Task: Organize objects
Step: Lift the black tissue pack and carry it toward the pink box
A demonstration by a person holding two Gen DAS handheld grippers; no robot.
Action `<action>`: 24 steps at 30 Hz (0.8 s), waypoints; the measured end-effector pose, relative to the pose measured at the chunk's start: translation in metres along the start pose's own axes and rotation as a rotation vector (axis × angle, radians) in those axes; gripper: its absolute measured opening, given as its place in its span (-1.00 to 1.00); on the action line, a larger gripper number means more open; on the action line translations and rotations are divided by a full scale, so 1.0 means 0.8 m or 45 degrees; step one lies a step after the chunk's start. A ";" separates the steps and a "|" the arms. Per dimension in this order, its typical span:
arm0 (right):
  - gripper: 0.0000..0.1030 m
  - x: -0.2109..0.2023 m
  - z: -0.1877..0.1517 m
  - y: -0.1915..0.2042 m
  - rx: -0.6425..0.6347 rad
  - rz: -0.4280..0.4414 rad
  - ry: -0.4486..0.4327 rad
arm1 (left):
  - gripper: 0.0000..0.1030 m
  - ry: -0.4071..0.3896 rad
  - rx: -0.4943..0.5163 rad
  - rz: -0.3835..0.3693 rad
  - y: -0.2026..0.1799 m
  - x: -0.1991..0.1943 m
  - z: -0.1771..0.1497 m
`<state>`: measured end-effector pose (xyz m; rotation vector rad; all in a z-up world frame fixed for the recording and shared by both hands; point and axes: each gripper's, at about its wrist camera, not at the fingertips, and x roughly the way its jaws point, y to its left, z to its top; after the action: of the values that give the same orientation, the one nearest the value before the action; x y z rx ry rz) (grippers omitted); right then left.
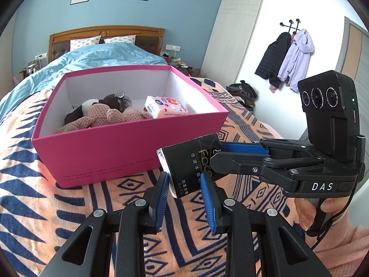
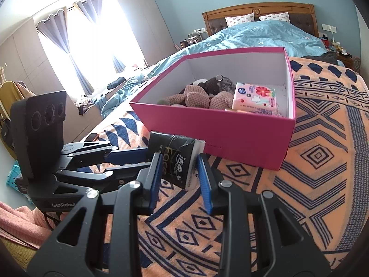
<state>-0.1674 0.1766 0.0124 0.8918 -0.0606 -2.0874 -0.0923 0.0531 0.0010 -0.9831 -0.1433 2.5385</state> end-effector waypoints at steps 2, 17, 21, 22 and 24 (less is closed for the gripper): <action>-0.34 0.000 0.003 -0.001 -0.003 -0.001 -0.007 | -0.45 -0.005 0.004 0.002 0.000 0.000 0.003; -0.34 0.000 0.027 0.001 -0.027 0.015 -0.046 | -0.45 -0.042 0.006 0.025 0.008 -0.004 0.023; -0.34 0.001 0.033 0.002 -0.034 0.016 -0.055 | -0.45 -0.052 0.008 0.033 0.011 -0.004 0.028; -0.34 0.001 0.034 0.003 -0.034 0.017 -0.056 | -0.45 -0.054 0.008 0.036 0.012 -0.004 0.029; -0.34 0.002 0.036 0.003 -0.037 0.016 -0.058 | -0.45 -0.058 0.011 0.039 0.013 -0.004 0.030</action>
<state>-0.1842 0.1665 0.0338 0.8242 -0.0596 -2.0919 -0.1099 0.0440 0.0187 -0.9315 -0.1311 2.5886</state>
